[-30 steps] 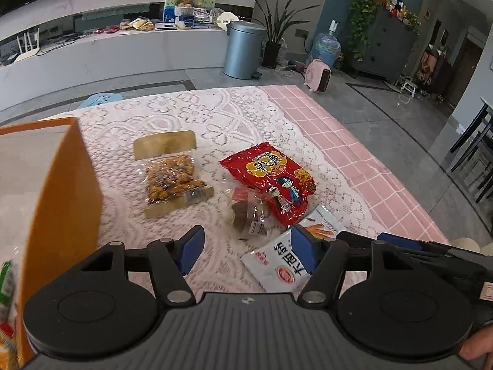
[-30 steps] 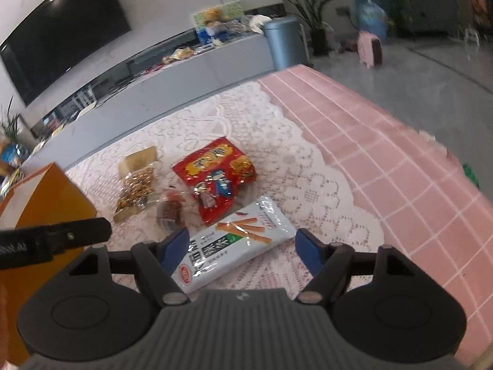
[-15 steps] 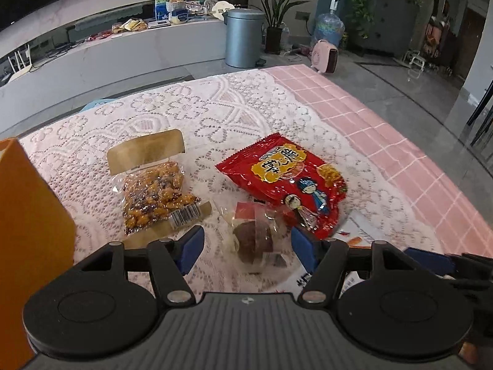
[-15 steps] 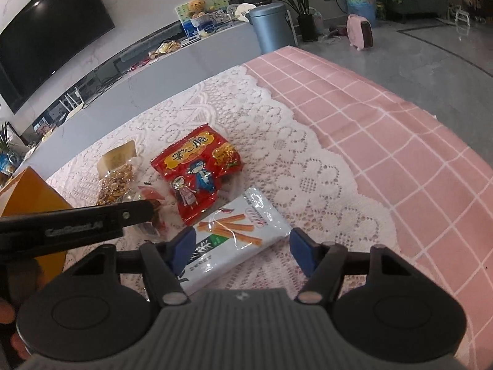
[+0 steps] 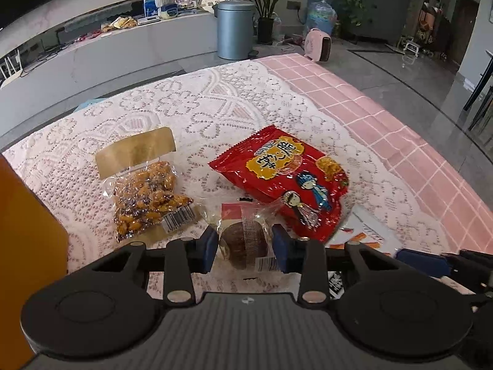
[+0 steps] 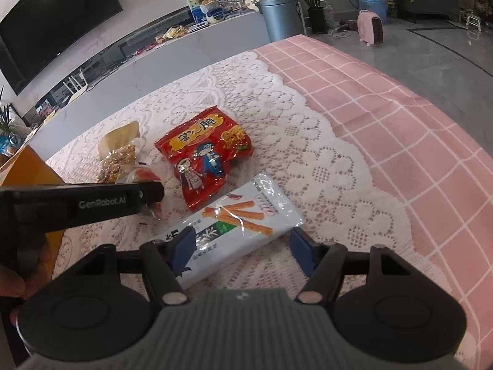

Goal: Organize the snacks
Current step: 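Grasp the wrapped bun with the left tool while the right tool reaches toward the white stick-snack bag, then close the right tool on the white stick-snack bag while the left tool holds the bun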

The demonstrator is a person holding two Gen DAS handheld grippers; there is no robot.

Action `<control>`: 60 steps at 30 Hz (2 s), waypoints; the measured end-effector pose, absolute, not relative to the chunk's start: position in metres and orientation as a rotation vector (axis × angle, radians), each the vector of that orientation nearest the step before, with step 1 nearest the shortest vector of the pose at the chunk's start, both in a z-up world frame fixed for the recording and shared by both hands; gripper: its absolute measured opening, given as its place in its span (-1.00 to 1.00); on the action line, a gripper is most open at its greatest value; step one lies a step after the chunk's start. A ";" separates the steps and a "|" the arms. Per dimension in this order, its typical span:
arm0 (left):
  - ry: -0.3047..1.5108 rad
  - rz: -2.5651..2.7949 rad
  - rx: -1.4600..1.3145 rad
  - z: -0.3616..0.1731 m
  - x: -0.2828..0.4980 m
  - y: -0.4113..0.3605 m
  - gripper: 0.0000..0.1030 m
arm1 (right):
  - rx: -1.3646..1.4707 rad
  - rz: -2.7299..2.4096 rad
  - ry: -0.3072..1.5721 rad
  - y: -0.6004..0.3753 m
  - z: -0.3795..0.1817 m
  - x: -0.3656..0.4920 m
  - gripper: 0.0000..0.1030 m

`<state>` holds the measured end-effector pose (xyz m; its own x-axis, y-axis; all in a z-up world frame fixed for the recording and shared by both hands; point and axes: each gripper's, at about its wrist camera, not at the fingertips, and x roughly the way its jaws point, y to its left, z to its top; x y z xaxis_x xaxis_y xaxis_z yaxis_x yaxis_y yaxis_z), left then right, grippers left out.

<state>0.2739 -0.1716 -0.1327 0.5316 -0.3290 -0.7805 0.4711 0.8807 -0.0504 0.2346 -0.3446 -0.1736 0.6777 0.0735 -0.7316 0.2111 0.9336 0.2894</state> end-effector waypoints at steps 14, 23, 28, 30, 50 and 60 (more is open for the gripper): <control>1.022 -0.509 0.223 -0.134 0.241 -0.156 -0.19 | 0.506 -0.049 0.842 -0.358 -0.174 0.229 0.04; 1.068 -0.568 0.160 -0.132 0.214 -0.158 -0.20 | 0.461 -0.032 0.854 -0.351 -0.173 0.229 0.06; 1.057 -0.539 0.173 -0.129 0.204 -0.157 -0.20 | 0.393 -0.043 0.857 -0.344 -0.172 0.231 -0.51; 1.055 -0.522 0.166 -0.126 0.204 -0.153 -0.20 | 0.417 -0.035 0.863 -0.347 -0.174 0.231 -0.74; 0.972 -0.420 0.183 -0.107 0.212 -0.144 -0.19 | 0.563 -0.159 0.786 -0.382 -0.159 0.204 -1.00; 0.950 -0.404 0.181 -0.121 0.236 -0.144 -0.19 | 0.600 -0.058 0.811 -0.367 -0.166 0.217 -0.20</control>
<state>0.2359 -0.1442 -0.1207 0.5140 -0.2557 -0.8188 0.4121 0.9108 -0.0257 0.2168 -0.3671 -0.1662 0.6963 0.1746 -0.6961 0.2721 0.8333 0.4812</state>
